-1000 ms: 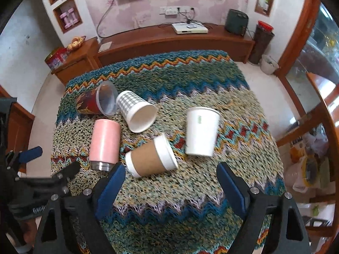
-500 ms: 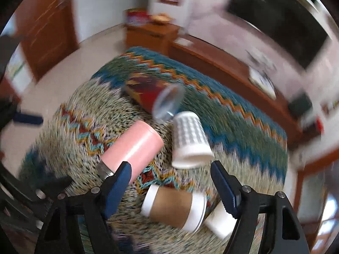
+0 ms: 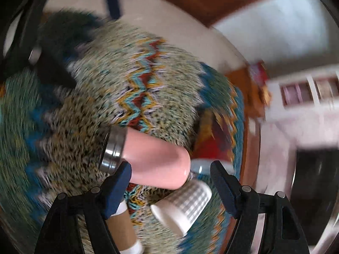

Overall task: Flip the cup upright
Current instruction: 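Close the right gripper around the pink tumbler's body and lift it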

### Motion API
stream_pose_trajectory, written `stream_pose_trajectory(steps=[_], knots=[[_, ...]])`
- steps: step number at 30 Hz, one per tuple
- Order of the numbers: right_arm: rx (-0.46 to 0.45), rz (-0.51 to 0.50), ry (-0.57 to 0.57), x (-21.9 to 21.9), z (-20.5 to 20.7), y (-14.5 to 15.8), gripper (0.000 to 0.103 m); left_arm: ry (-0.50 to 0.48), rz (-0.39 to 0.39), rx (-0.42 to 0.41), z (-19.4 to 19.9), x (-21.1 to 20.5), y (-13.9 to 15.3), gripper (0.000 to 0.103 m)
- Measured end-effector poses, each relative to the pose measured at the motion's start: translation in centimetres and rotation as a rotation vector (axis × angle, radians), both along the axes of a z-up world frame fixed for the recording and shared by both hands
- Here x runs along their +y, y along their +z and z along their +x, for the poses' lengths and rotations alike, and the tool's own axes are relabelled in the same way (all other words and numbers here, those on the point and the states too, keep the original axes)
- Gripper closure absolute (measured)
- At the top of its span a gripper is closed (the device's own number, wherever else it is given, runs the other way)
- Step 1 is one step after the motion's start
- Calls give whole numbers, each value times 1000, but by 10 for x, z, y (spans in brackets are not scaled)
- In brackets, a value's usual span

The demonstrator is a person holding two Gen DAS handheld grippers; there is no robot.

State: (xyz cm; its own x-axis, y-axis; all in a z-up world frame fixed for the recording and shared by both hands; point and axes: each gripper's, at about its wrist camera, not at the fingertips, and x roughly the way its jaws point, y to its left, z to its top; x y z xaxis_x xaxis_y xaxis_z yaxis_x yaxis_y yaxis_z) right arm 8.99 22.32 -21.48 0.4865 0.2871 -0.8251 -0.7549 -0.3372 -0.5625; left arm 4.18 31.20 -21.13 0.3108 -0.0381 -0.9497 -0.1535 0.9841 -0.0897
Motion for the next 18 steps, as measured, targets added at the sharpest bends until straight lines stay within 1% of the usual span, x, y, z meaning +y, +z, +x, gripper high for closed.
stream_pose_trajectory(steps=[2,5,9,10,14,18], knots=[[-12,-41,98,4,-3,-1,27,18,-8,7,-4,3,-5,1],[-26,-127,188,9,-5,-3,27,50,-22,22,-10,9,-12,1],[-74,-252,325,-1,-9,-11,27,85,-41,27,-14,16,-18,1],[-103,-288,379,-5,-12,-16,27,93,-47,26,-16,17,-20,1],[-160,-368,508,-11,-16,-33,27,105,-67,28,-18,18,-25,1],[-181,-419,589,-7,-16,-49,27,109,-84,33,-18,20,-31,1]])
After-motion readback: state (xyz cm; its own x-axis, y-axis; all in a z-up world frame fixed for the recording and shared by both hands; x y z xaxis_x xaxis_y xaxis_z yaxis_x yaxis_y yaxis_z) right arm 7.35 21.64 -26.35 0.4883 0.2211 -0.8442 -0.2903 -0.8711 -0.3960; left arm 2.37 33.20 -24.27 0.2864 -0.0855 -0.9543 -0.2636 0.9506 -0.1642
